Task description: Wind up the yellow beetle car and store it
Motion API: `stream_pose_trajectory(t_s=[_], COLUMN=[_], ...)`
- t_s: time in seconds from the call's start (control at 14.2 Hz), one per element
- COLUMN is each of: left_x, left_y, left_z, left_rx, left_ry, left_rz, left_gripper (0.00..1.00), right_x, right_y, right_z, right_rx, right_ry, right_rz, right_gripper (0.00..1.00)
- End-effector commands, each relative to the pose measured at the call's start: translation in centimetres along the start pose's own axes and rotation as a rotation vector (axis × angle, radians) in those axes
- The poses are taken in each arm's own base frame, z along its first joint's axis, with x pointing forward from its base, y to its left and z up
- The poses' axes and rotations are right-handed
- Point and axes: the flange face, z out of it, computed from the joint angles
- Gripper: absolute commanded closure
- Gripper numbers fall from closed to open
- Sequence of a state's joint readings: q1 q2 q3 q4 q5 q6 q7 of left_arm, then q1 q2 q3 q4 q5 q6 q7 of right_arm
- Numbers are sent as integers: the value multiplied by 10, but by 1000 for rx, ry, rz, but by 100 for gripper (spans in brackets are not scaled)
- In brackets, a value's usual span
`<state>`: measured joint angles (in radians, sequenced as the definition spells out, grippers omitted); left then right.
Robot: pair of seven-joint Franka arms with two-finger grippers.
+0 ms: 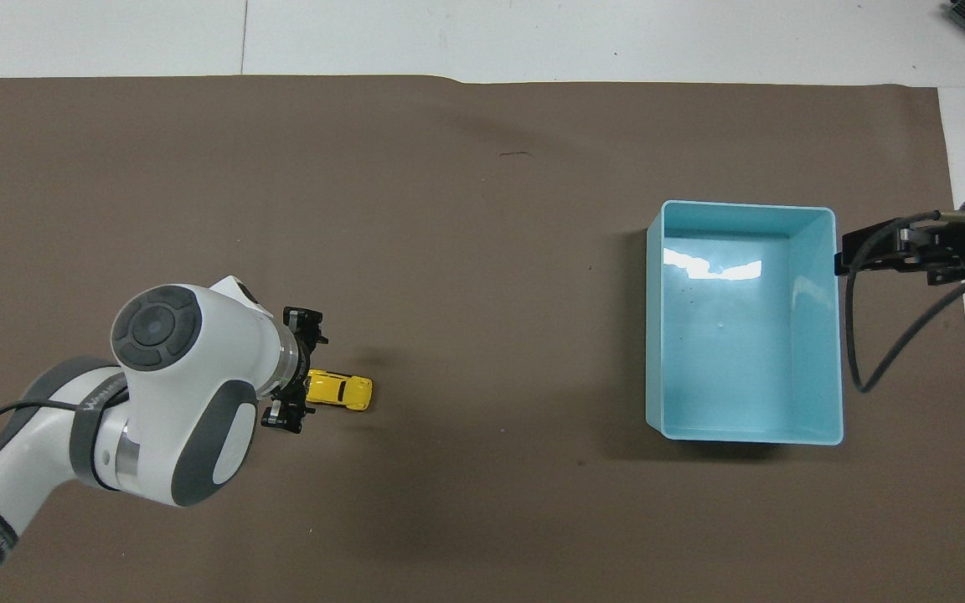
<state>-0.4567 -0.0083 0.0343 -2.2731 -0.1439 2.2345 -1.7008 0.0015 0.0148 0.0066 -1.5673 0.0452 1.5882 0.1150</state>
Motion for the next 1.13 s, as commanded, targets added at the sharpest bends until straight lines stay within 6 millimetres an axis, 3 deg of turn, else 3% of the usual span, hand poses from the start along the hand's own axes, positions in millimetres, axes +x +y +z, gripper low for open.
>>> stream_pose_trajectory(t_s=[0.0, 0.56, 0.64, 0.78, 0.85, 1.06], left_x=[-9, -7, -7, -5, -3, 0], left_y=[-23, -22, -22, -18, -16, -12], left_z=[28, 51, 54, 52, 51, 51], left_rx=[-6, -81, -78, -83, -86, -108], left_ry=[-8, -17, -15, -18, -28, -58], left_rz=[-7, -86, -91, -120, -137, -178], left_gripper=[0, 0, 6, 81, 100, 100], right_x=[-2, -2, -2, -2, -2, -2], right_y=[0, 0, 0, 0, 0, 0], right_z=[0, 0, 0, 0, 0, 0], right_rx=[4, 4, 3, 4, 4, 4], right_ry=[4, 4, 4, 4, 4, 4], right_rz=[-25, -25, -25, -25, -25, -25], right_gripper=[0, 0, 0, 0, 0, 0])
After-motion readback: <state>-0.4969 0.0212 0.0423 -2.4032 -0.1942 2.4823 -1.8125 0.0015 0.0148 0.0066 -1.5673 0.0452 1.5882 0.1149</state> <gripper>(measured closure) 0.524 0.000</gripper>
